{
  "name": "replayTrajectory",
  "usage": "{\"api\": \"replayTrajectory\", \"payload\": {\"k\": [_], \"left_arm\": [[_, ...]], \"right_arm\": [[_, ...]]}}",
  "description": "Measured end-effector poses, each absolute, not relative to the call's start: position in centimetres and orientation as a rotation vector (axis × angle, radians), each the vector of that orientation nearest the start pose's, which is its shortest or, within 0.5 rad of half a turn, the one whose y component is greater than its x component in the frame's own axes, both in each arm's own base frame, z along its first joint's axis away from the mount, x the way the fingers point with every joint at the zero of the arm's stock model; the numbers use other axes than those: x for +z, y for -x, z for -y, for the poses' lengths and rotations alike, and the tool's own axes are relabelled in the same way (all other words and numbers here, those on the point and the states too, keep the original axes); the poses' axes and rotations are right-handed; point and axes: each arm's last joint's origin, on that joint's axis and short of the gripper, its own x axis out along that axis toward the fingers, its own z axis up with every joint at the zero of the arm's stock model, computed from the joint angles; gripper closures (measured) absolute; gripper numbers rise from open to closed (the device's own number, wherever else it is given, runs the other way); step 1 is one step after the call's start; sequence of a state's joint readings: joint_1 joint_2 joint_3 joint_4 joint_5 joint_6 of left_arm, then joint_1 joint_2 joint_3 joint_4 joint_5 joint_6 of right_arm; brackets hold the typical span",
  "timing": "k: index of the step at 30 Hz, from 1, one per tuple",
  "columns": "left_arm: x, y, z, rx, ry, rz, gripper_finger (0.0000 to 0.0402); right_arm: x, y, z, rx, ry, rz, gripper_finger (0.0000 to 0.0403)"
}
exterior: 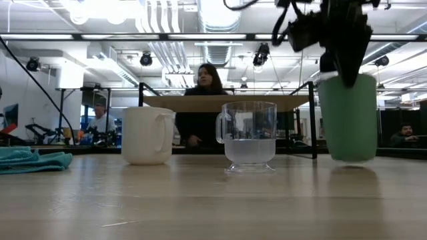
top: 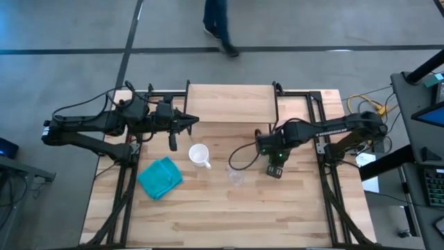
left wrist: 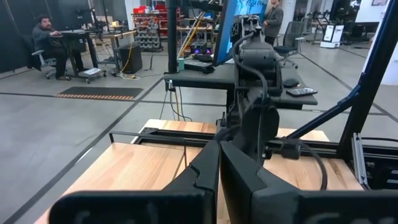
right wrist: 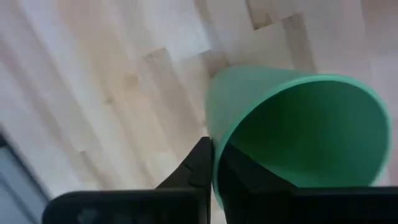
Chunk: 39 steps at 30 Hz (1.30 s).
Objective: Stack small to large cups/mugs on shelf
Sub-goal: Put the green mug on the shelf
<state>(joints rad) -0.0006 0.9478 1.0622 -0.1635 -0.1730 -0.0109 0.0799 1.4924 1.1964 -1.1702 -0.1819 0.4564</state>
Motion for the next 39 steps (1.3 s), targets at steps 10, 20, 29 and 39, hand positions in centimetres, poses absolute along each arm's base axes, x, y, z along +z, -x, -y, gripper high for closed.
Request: {"api": "replayTrajectory", "payload": {"k": [10,20,29,39], "left_arm": [[40.1,-19.9,-0.5,0.173,0.006,-0.047,0.0402],[40.3,-19.9,-0.5,0.174,-0.017,-0.025,0.0402],[40.3,-19.8,-0.6,0.200,-0.018,-0.024,0.0402],[40.3,-19.8,-0.6,0.216,-0.018,-0.025,0.0402]], "right_arm": [[35.8,-25.8,-1.8,-0.214,-0.273,-1.318,0.0394],[43.2,-24.6,1.7,-0.416,-0.031,-1.076,0.0394],[43.6,-26.2,5.9,-0.401,0.066,-1.156,0.0394],[42.0,-27.3,11.4,-0.408,-0.015,-1.235,0.0394]]}}
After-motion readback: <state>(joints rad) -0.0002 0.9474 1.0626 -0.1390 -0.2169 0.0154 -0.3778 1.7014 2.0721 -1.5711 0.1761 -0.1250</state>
